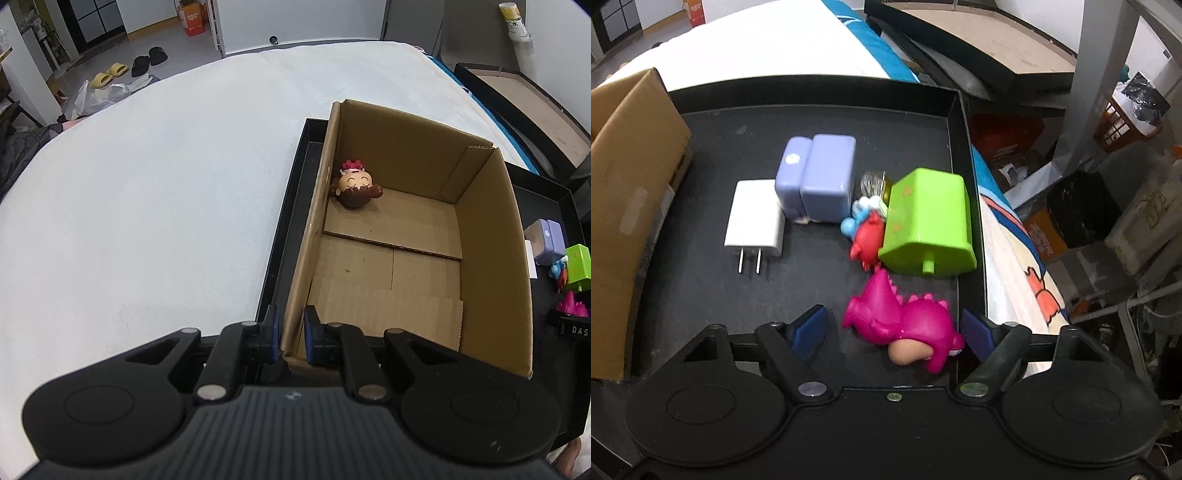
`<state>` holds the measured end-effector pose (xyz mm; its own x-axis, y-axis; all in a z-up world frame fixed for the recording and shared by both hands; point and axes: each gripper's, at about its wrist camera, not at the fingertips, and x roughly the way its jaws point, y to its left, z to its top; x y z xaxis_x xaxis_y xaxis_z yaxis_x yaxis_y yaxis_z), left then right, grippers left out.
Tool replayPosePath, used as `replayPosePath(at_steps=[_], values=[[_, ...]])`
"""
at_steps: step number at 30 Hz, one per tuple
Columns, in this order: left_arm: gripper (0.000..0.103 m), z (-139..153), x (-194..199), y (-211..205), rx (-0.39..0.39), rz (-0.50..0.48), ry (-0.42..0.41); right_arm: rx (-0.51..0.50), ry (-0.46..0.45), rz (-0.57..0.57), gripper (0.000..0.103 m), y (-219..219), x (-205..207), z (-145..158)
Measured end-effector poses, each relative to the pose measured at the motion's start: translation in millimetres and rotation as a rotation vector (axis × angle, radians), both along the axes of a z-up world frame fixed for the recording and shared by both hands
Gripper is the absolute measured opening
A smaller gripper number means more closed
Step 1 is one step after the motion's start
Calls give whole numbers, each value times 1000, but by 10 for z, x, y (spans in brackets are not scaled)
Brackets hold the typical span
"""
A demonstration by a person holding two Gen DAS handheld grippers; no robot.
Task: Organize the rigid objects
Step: 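Move the right gripper to the pink dinosaur doll and grasp it, then lift the pink doll and carry it over the box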
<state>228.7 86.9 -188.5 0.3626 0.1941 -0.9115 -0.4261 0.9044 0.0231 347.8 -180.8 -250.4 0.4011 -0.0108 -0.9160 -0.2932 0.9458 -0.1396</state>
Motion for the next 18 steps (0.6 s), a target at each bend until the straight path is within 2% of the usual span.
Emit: replayPosePath(at_steps=[2, 4, 14, 18], values=[[12, 1, 0, -6, 1, -3, -1, -5, -3, 4, 64, 5, -10, -12], [12, 5, -3, -12, 0, -9, -4, 6, -3, 1, 60, -1, -17, -20], [12, 16, -39, -28, -30, -34, -16, -4, -56, 37, 59, 56, -215, 145], [12, -3, -49, -32, -37, -53, -23, 10, -52, 56, 59, 142, -251, 210]])
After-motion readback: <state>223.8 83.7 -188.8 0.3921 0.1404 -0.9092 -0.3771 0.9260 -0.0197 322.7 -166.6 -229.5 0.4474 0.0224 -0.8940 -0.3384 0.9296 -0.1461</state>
